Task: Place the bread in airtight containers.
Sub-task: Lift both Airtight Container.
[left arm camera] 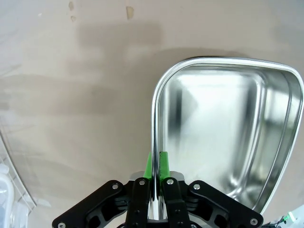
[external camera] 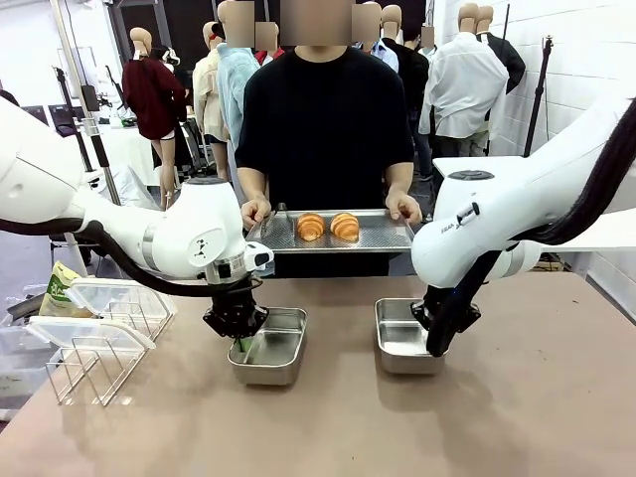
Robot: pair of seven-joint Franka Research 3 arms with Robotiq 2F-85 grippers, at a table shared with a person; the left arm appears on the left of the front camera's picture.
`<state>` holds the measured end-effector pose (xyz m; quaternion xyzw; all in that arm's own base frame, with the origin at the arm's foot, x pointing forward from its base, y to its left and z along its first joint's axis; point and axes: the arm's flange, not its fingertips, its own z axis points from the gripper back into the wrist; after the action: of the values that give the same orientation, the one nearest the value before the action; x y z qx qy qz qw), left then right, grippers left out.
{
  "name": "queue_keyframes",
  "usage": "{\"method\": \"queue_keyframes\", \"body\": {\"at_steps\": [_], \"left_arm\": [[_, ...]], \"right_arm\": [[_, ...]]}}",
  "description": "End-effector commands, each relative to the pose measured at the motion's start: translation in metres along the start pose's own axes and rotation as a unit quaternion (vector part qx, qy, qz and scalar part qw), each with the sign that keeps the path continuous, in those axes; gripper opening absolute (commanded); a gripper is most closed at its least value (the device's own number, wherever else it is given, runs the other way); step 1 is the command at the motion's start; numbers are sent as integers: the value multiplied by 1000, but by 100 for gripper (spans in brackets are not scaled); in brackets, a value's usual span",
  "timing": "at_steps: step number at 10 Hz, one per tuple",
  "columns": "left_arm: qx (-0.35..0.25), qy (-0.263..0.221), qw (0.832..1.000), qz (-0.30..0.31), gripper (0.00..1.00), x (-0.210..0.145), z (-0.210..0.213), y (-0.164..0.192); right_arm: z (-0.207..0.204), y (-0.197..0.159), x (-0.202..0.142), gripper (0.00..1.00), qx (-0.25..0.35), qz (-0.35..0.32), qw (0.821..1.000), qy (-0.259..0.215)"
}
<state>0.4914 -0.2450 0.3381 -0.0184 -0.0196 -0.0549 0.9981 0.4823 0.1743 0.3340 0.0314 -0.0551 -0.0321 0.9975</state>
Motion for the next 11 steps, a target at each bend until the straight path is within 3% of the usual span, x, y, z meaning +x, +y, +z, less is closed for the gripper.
{"method": "queue_keyframes", "body": {"at_steps": [1, 3, 7, 11], "left_arm": [[-9, 2, 1000, -4, 0, -23, 38, 16], [-13, -37, 999, 15, 0, -38, 83, 31], [-22, -94, 995, 30, 0, -64, 166, 40], [-20, -110, 994, 7, 0, -78, 178, 26]], "right_arm": [[48, -20, -23, 0, 15, -9, 1000, -26], [94, -32, -39, 0, 26, -21, 998, -56], [151, -29, -67, 0, -5, -8, 998, -56], [153, -15, -64, 0, -25, 32, 997, -59]]}}
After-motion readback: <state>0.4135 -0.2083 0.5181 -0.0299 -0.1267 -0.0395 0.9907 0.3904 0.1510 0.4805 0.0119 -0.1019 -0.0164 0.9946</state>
